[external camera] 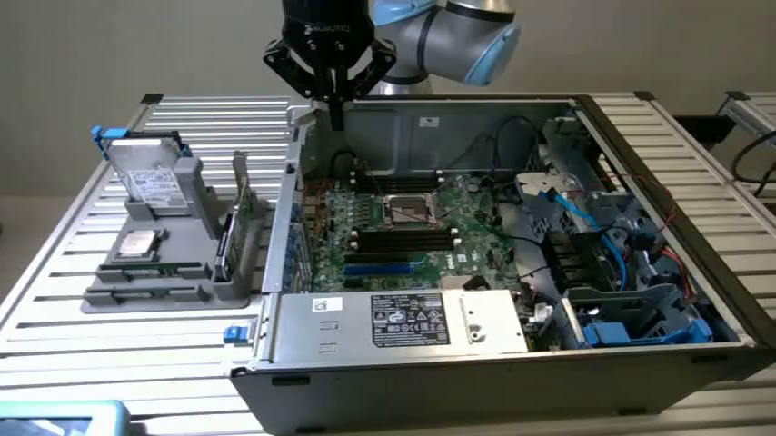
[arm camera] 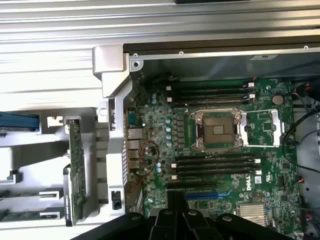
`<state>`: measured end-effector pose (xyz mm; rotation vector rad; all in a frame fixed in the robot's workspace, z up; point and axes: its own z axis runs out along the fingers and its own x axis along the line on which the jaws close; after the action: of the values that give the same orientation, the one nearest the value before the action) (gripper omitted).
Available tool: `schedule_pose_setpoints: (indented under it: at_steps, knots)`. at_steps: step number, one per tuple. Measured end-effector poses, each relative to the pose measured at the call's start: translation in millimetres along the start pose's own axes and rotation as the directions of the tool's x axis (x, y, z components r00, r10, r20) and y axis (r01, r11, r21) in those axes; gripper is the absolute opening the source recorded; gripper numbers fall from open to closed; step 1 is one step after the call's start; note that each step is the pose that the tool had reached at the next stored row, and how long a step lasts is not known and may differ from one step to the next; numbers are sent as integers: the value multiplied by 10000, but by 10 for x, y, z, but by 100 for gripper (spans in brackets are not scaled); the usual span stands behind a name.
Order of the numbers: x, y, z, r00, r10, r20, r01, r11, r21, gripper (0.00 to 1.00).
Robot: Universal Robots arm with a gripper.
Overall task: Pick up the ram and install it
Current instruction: 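Reach for the ram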
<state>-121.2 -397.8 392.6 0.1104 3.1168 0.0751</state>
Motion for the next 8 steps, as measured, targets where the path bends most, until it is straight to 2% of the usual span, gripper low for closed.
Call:
schedule_pose_setpoints:
  at_steps: [8]
  knots:
    - [0, 2, 0, 10000, 0, 2, 0, 10000, 0, 11]
